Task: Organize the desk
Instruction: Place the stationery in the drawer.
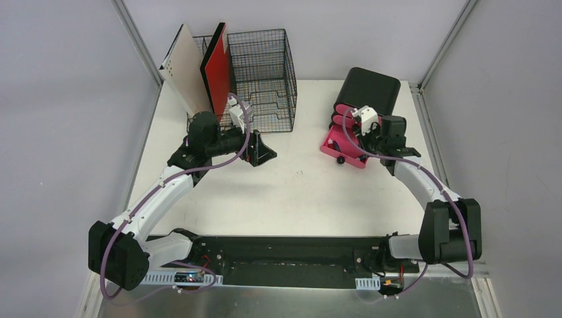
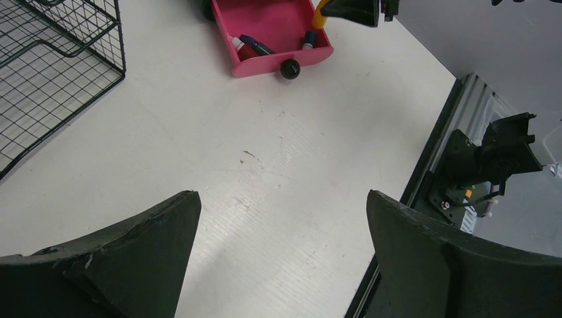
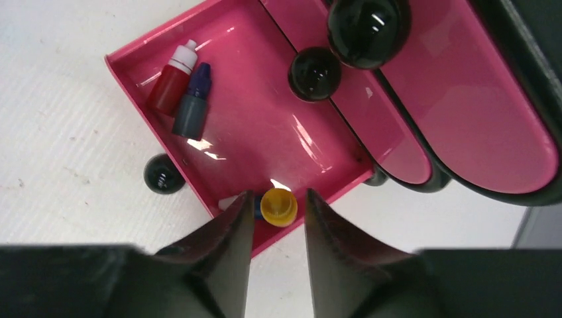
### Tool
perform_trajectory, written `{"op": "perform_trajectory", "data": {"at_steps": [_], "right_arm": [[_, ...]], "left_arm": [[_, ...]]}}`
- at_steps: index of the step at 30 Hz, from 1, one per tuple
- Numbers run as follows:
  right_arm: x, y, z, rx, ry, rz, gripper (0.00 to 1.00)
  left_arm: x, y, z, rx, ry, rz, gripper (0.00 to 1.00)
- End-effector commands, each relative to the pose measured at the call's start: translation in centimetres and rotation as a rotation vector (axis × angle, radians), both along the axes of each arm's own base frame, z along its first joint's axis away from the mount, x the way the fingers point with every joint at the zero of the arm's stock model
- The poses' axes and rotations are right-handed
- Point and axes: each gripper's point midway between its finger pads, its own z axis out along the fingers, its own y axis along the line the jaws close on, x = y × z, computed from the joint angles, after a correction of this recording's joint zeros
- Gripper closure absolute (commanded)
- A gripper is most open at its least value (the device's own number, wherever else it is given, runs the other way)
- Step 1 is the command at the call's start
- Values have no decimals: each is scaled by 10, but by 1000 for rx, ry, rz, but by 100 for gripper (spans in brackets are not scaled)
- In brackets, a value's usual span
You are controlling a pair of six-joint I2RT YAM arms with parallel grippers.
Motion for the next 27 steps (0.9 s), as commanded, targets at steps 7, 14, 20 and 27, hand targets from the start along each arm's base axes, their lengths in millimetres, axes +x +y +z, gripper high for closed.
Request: {"op": "perform_trajectory", "data": {"at_steps": [7, 14, 20, 27], "right_arm": [[9, 6, 26, 34, -85, -6, 21], [-55, 31, 57, 240, 22, 265, 15], [-76, 34, 84, 324, -41, 340, 9], [-78, 28, 91, 317, -56, 333, 9]], "left_arm": [[18, 16, 18, 25, -93, 81, 1], [30, 40, 19, 63, -107, 215, 1], [42, 63, 12, 95, -84, 356, 1], [55, 80, -4, 117, -18, 457, 1]]}}
